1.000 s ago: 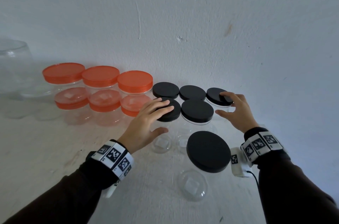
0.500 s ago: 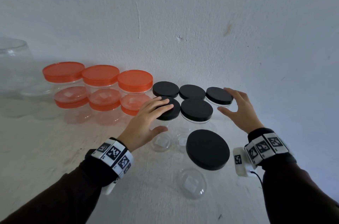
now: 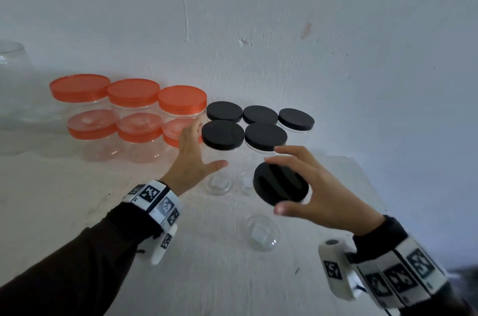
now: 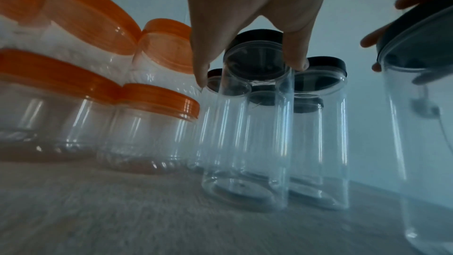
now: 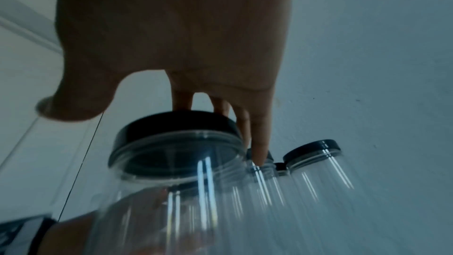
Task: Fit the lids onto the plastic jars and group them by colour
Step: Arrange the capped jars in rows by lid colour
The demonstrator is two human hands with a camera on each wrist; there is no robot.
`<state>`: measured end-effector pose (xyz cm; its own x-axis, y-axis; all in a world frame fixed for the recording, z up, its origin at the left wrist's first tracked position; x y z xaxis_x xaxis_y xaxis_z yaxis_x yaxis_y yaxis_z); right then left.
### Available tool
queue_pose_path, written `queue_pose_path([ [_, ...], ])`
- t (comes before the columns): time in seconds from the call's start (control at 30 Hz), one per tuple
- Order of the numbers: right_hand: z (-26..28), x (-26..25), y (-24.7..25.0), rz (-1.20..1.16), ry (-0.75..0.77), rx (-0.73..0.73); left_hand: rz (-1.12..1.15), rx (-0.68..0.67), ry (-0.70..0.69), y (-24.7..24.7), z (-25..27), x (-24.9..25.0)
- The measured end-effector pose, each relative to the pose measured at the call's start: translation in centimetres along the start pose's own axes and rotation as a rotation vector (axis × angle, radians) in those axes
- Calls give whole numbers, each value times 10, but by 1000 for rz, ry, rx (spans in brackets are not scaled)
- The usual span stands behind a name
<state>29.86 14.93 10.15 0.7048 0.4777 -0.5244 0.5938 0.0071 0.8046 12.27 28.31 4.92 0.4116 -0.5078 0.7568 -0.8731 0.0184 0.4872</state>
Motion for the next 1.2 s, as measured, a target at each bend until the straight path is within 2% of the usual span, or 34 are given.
queue_pose_path([
  [0.07,4,3,-11,64,-9,-44,91,-31,102,-5,0,-14],
  [0.13,7,9,-13,70,-47,-24,145,-52,162,-10,-1,-21],
  [0.33,17,38,10,126,-213,87,130,-89,121,-15,-4,-22],
  [0.53,23,85,43,89,-412,377,187,-74,128,-12,-3,-16],
  [0.7,22,119,41,-114,-536,539,199,-89,126,-13,-1,-16],
  [0.9,14,132,28,-308,-557,557,220,-99,150,-15,-2,-20],
  [1.2,7,135,29,-301,-550,518,215,-104,144,-14,-1,-18],
])
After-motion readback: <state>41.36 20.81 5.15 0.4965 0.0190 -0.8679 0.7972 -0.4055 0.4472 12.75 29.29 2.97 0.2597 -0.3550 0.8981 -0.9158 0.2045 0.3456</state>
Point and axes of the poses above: each hand's wrist, its own z-axis away from the middle knuckle, its own y-axis out of the back of the hand, x = y × z, the point moved 9 cm from there along -z, towards the middle knuckle, and after that the axes turned 3 degrees about y, right-handed, at the moved point
